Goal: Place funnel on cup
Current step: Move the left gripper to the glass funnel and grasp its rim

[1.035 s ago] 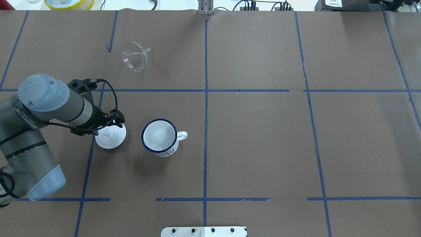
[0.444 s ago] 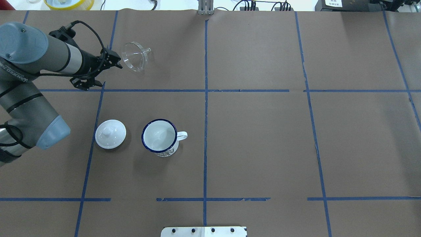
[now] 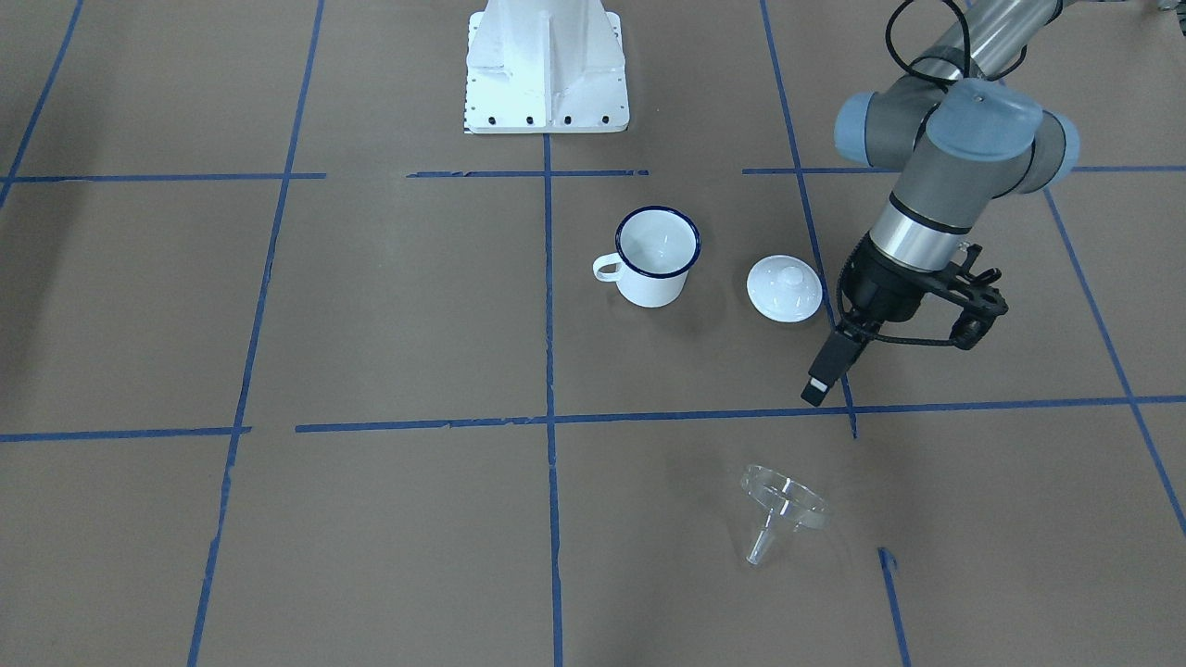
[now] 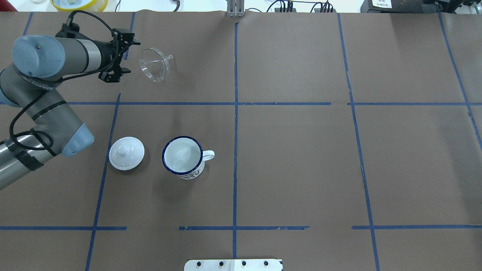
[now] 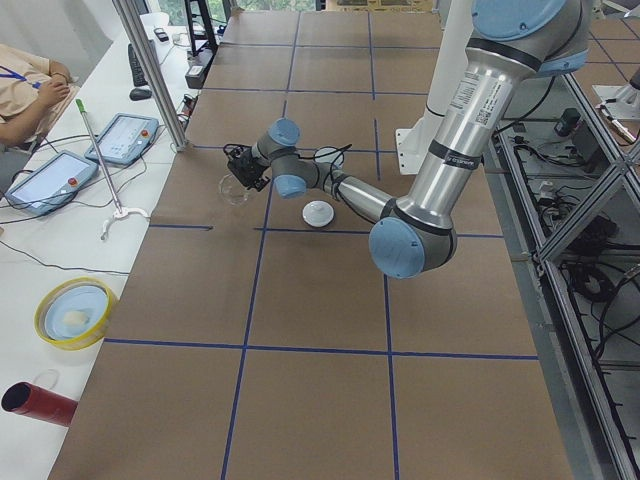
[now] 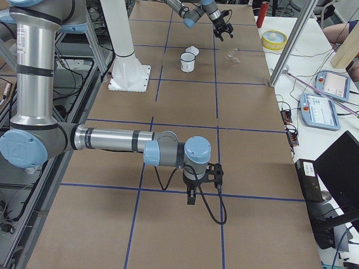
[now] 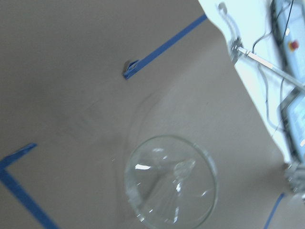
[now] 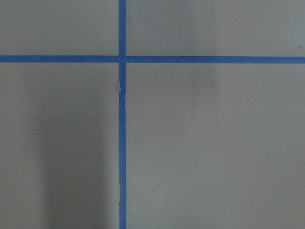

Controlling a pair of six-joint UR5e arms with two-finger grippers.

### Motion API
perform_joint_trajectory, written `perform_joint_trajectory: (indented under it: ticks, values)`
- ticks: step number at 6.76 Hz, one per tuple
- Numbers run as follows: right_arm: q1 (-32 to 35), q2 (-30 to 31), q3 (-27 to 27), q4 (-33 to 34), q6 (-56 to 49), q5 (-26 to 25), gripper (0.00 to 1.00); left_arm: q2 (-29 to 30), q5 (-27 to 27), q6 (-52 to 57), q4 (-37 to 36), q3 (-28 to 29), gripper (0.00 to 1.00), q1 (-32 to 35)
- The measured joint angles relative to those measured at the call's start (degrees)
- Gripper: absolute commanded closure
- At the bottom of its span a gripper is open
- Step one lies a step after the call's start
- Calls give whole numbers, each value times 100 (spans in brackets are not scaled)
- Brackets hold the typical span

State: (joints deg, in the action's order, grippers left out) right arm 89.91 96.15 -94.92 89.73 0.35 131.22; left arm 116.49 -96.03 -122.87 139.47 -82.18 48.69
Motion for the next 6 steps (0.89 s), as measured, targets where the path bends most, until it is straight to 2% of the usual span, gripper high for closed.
perform_joint_trajectory:
  ticks: [2,4,6]
  values:
    - [0,0,0,0,0,0,0,277,165,-136,599,632,6,-88]
    - [0,0,0,0,0,0,0,601,181,-143,1130,1301,14,-158]
    - [0,0,0,0,0,0,0,692,183,-127,1267,1491,22,-196]
